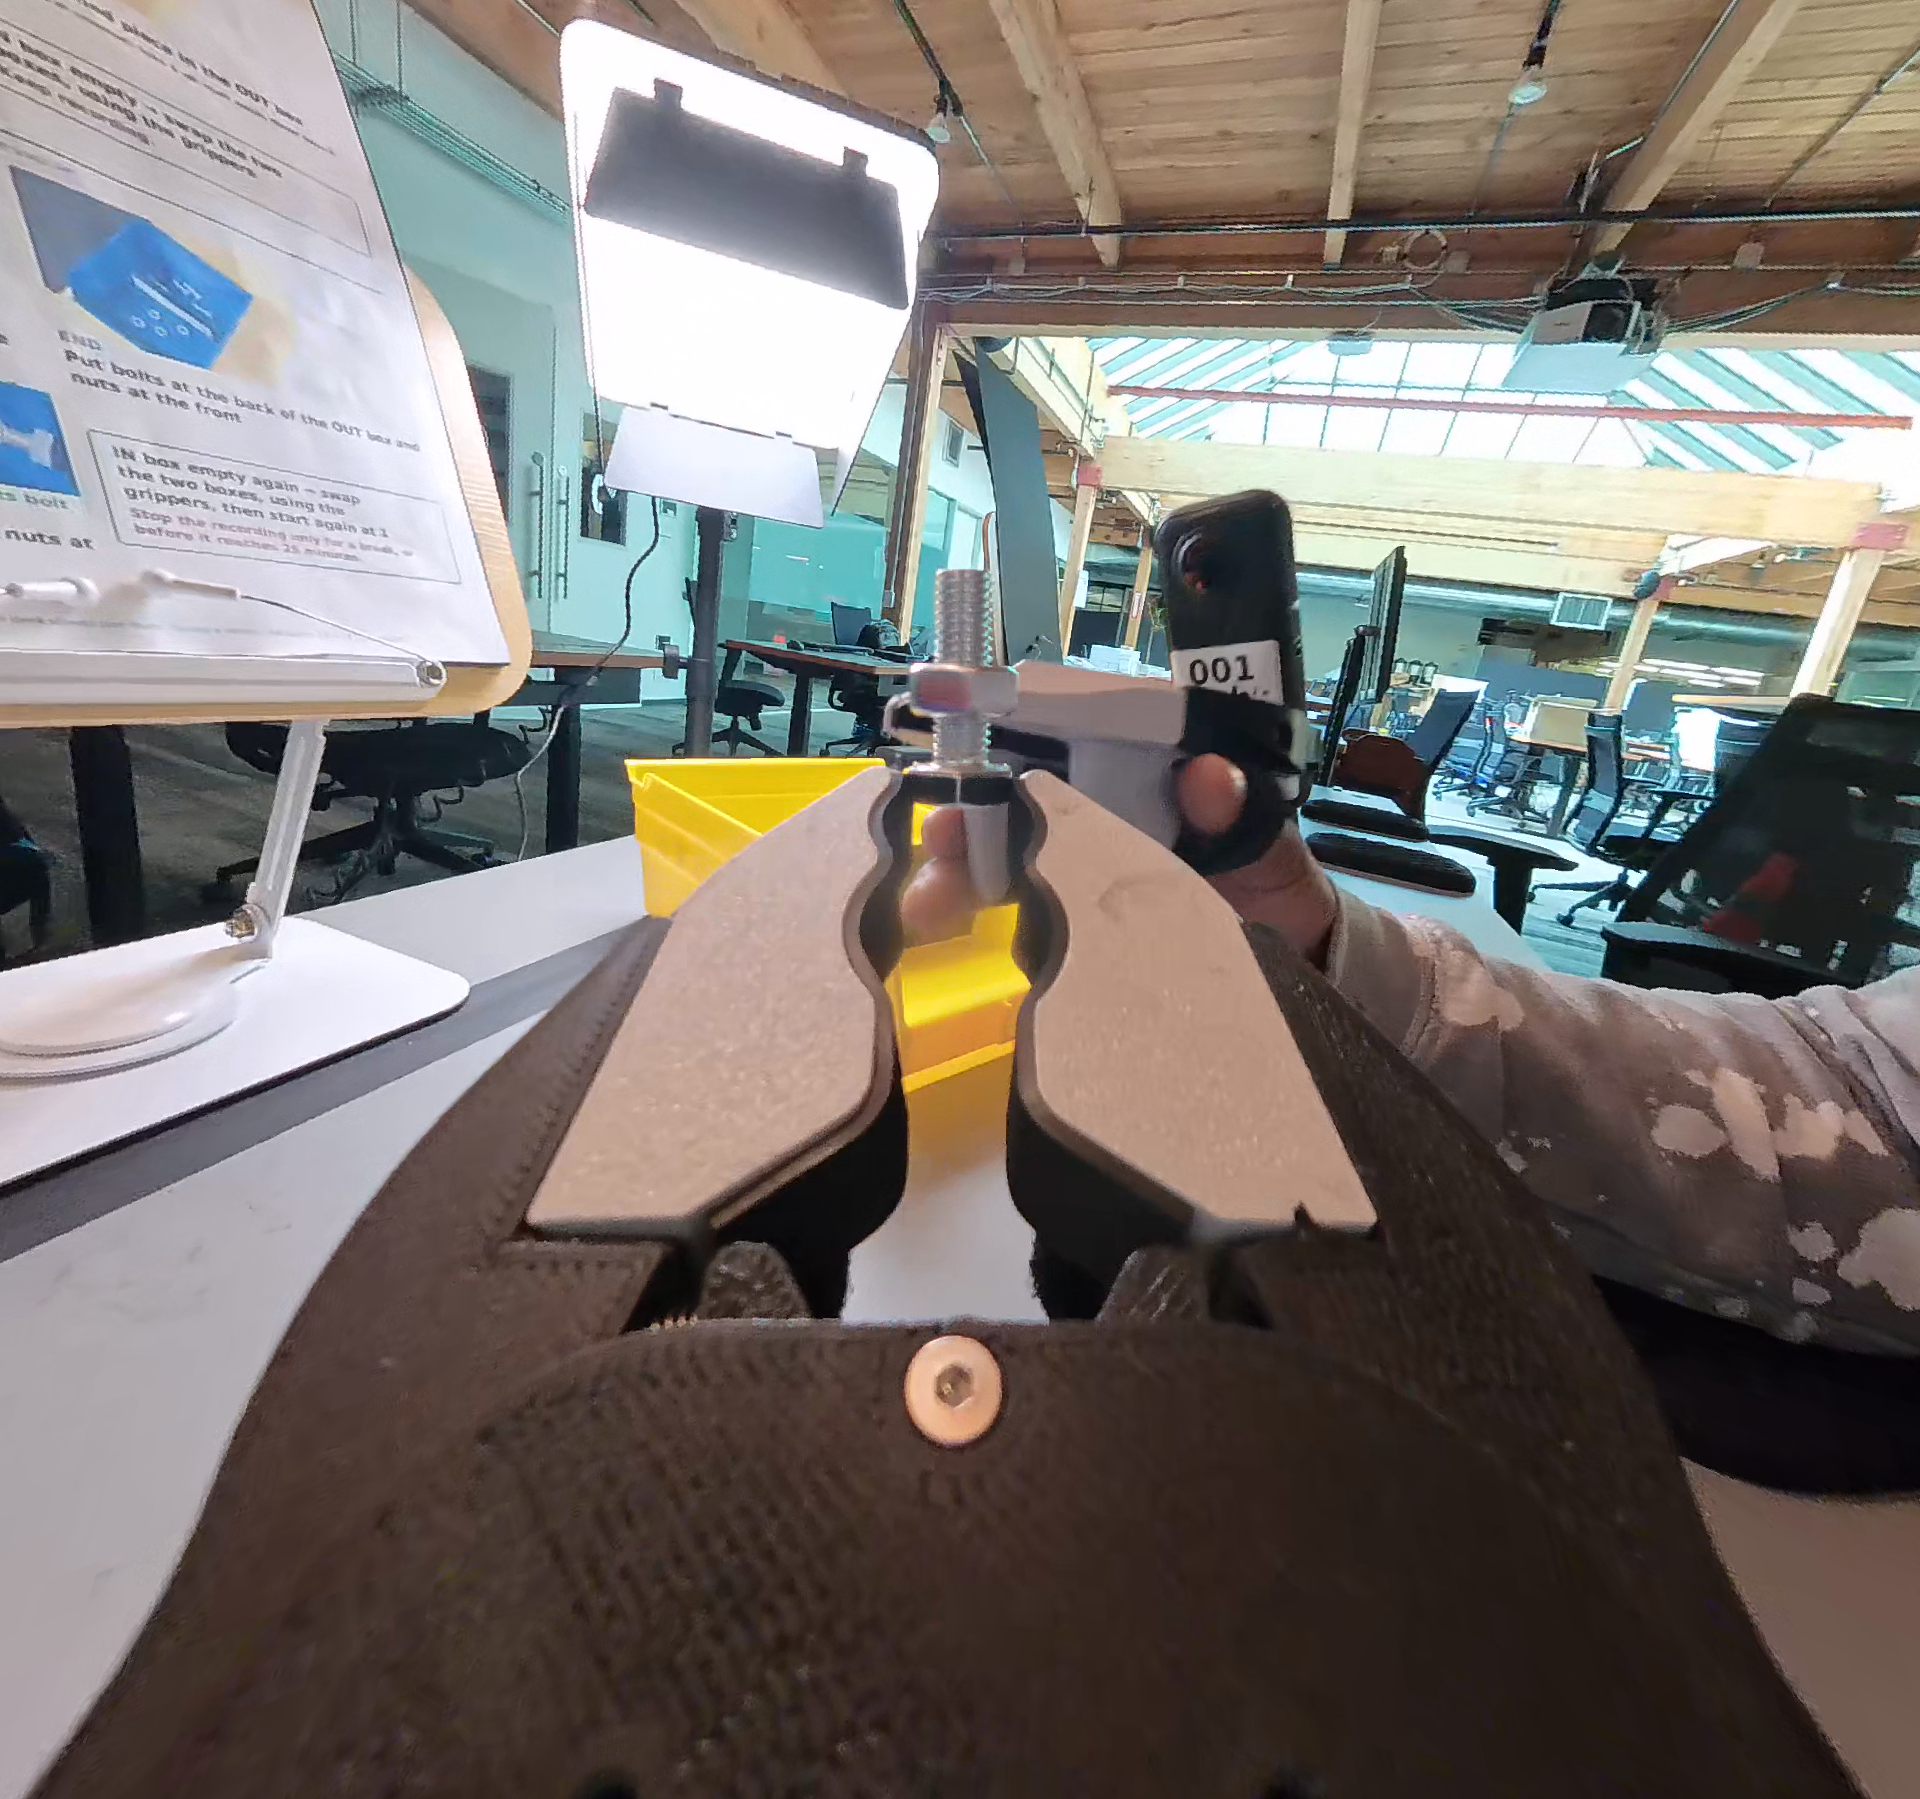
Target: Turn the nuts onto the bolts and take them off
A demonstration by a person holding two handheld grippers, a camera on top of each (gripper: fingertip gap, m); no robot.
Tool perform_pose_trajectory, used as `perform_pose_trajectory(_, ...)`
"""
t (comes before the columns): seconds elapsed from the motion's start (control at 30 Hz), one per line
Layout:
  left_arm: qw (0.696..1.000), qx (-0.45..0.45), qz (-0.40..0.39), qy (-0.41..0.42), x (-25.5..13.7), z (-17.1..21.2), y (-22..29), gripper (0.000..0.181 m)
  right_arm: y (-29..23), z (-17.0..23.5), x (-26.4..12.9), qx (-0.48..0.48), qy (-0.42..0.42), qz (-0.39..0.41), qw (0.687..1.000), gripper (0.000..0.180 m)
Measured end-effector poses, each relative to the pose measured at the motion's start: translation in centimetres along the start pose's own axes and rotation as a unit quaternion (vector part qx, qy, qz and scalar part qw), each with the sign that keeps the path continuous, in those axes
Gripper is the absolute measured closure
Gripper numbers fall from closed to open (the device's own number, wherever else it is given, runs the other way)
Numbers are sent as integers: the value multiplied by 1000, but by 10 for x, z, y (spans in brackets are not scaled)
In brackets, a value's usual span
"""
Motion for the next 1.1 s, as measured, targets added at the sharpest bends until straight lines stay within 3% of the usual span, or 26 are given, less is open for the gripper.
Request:
perform_pose_trajectory(0.13, 1000, -1, 7, -12, 5, 8, 3, 163, -30, 4, 11, -23, -12, -35, 999, 147)
perform_pose_trajectory(0.27, 1000, -12, 10, -9, 4, 6, 4, 163, -23, 4, 8, -10, -12, -43, 999, 154)
perform_pose_trajectory(0.3, 1000, -14, 15, 5, 1, 3, 3, 163, -15, 4, 6, -4, -12, -22, 1000, 172)
perform_pose_trajectory(0.57, 999, -18, 25, 7, 4, 4, 6, 163, -28, 3, 7, -6, -9, -41, 999, 150)
perform_pose_trajectory(0.67, 999, -22, 37, 2, 6, 7, 10, 163, -37, 6, 8, -17, -10, -57, 998, 161)
perform_pose_trajectory(1.1, 989, -103, 96, -38, 13, 17, 16, 163, -35, 9, -5, -87, -35, -99, 991, 160)
Point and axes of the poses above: each gripper's, where its closed fingertips meet, x out along the fingers, z out of its underside, y = z × x across the jaws, the point moved 5 cm from there along -x, back along the fingers, and after that the axes turned 15 degrees about z, right-handed, at the moved point
